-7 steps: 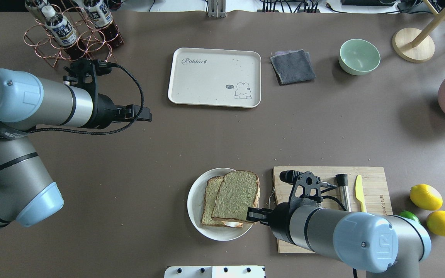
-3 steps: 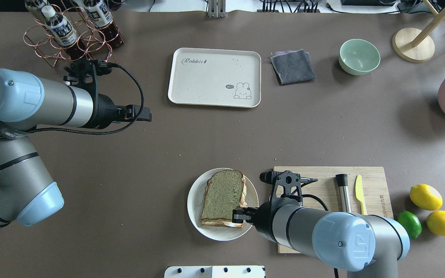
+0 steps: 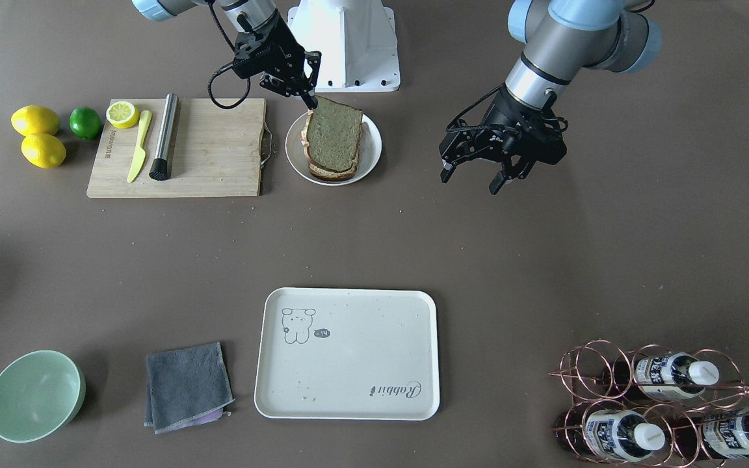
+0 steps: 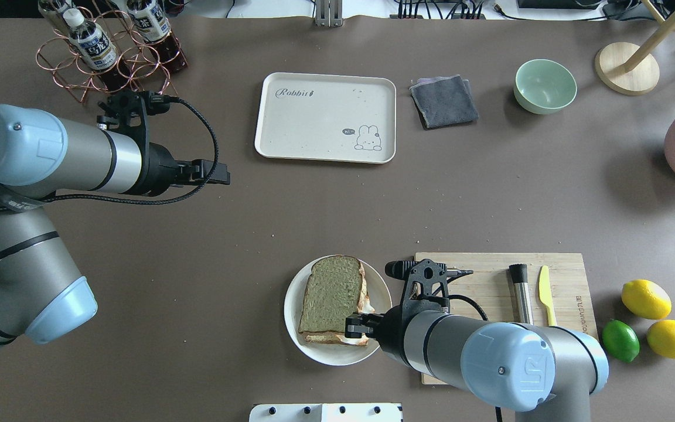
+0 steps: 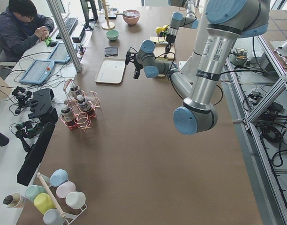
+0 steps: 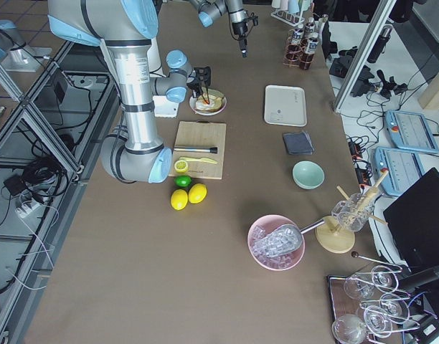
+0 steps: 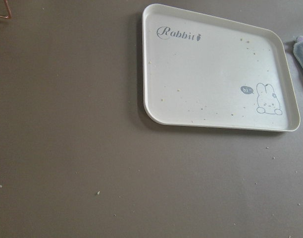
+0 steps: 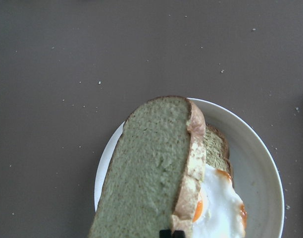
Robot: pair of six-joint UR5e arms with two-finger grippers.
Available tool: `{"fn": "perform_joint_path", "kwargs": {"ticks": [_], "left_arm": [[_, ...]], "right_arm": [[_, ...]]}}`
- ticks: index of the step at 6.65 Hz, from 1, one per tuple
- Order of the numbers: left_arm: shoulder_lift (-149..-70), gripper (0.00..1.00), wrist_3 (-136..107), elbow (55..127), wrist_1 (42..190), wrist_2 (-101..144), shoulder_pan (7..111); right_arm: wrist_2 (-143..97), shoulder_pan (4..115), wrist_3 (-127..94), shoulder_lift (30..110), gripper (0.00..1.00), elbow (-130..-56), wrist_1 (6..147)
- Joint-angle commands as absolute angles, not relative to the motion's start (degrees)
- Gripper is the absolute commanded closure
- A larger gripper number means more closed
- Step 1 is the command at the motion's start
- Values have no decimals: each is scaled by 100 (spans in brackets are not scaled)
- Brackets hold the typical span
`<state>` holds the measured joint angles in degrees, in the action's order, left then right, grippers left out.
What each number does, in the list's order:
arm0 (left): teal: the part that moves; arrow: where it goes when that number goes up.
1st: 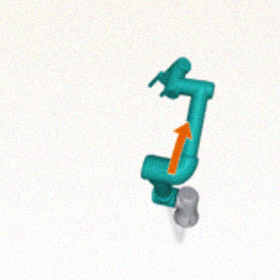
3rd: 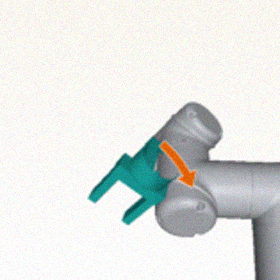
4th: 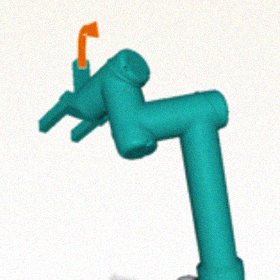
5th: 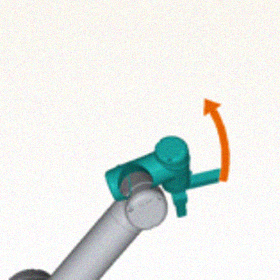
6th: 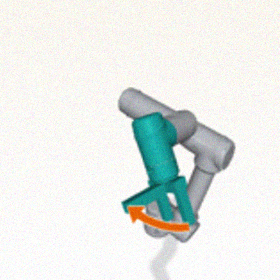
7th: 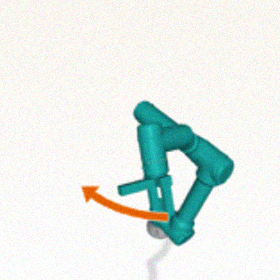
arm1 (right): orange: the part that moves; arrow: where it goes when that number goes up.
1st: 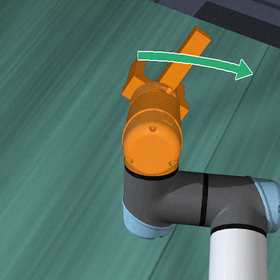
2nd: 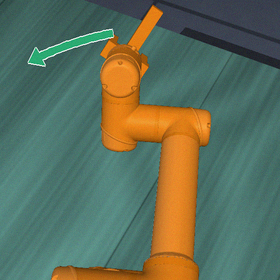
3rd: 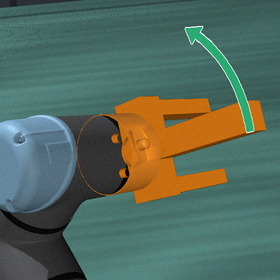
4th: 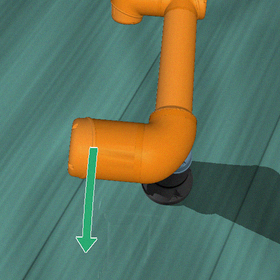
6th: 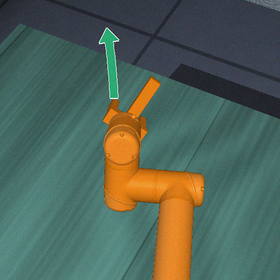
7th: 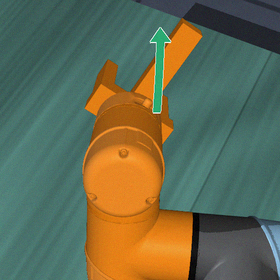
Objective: Make sandwich and place on tray
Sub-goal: 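Lower the bread onto the egg slice and open the right gripper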
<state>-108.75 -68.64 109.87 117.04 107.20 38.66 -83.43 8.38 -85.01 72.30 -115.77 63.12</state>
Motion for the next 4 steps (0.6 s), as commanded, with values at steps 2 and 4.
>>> {"fn": "perform_joint_path", "kwargs": {"ticks": [2,4], "left_arm": [[-10933,2,-6864,10960,11698,10714,3841],[-10977,2,-6864,10925,11698,10705,3806]], "right_arm": [[-8183,721,-8499,7216,100,-11418,6302],[-8042,616,-8490,7225,100,-11294,6293]]}}
